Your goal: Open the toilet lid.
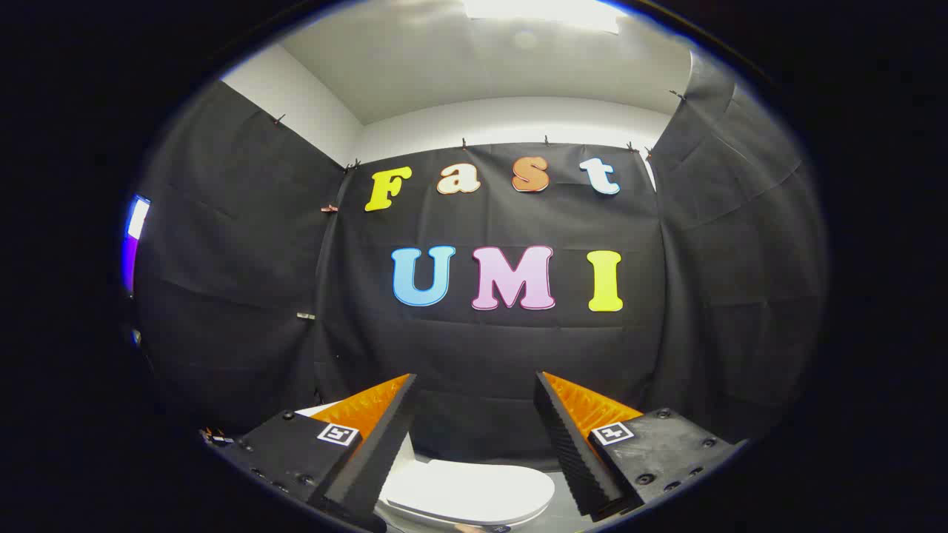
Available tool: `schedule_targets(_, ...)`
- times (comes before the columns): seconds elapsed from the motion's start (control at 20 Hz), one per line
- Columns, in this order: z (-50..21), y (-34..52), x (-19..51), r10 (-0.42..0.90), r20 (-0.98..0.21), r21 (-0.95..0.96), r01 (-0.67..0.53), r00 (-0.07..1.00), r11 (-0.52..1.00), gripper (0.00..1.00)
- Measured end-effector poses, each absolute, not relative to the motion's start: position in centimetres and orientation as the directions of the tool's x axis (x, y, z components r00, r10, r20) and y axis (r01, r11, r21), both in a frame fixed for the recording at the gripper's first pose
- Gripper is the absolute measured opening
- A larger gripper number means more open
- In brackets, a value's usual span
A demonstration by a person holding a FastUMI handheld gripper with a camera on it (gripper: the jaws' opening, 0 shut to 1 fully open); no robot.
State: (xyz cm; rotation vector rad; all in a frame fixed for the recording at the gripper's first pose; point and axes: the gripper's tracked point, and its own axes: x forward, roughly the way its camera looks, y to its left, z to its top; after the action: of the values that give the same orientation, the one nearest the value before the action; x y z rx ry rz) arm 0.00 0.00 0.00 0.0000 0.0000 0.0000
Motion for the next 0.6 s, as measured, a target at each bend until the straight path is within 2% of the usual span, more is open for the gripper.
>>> schedule_targets(0.6, -0.34, -0.67, 0.18, -0.024, -0.031, 0.022, 0.025, 0.999, 0.999, 0.98)
